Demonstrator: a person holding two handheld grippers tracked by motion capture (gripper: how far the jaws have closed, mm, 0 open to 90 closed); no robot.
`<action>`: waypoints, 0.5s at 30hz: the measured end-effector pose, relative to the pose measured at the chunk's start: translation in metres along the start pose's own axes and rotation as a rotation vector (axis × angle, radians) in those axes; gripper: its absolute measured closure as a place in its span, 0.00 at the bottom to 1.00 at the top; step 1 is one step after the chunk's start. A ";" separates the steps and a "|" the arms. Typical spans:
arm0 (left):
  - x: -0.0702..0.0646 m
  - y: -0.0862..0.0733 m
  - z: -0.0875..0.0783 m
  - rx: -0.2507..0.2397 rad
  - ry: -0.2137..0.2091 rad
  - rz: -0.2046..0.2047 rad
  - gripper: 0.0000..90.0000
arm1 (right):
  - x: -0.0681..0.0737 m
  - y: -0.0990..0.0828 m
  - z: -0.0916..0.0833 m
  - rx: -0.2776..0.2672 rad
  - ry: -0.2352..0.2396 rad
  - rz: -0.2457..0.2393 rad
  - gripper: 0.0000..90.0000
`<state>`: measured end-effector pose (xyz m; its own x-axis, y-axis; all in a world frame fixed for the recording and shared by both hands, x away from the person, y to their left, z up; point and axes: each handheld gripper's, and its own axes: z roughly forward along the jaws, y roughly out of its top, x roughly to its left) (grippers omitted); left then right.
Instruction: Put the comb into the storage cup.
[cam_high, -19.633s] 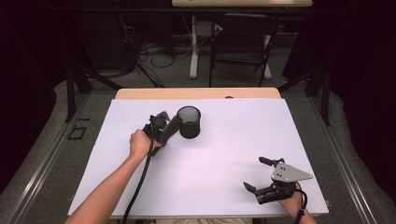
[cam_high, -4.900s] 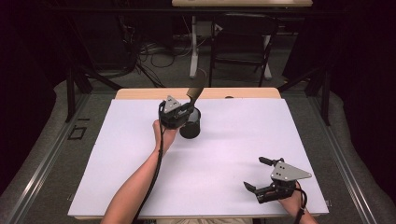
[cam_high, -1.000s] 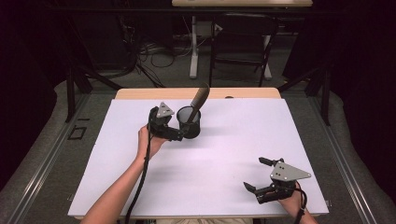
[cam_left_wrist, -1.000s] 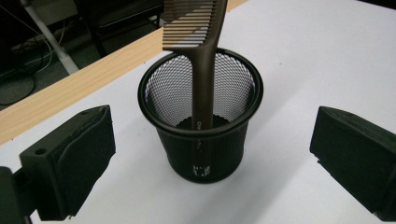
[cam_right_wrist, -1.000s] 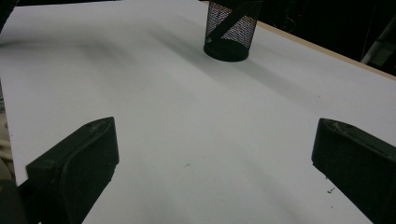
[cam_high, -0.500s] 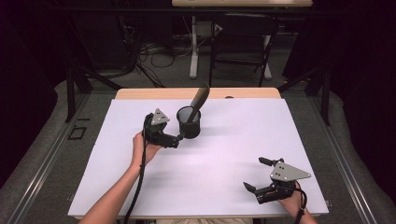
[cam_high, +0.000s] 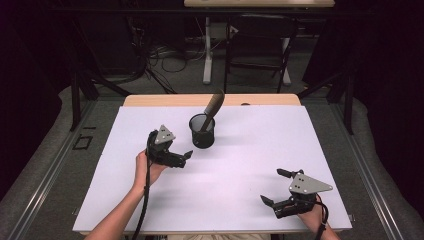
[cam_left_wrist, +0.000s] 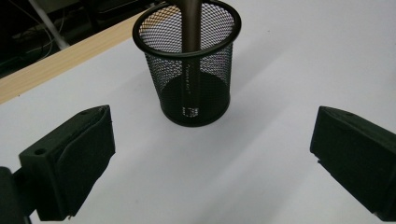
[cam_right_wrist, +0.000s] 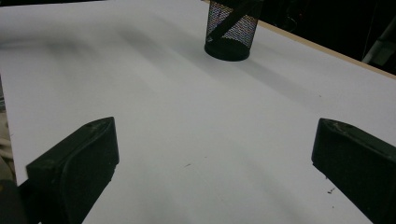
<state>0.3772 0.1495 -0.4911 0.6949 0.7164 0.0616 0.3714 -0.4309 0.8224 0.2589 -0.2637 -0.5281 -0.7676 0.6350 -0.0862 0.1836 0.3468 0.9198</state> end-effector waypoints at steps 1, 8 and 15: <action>0.000 -0.001 -0.001 -0.001 -0.002 0.002 0.00 | 0.000 0.000 0.000 0.004 0.001 -0.002 0.00; -0.001 -0.010 -0.010 0.000 0.004 -0.008 0.00 | 0.000 0.000 0.000 0.002 0.001 0.001 0.00; -0.002 -0.021 -0.021 -0.002 0.009 -0.023 0.00 | 0.000 0.000 0.000 0.004 0.002 -0.001 0.00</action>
<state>0.3554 0.1687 -0.4964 0.6805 0.7312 0.0483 0.3858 -0.4135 0.8248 0.2591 -0.2636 -0.5283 -0.7687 0.6338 -0.0861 0.1857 0.3500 0.9182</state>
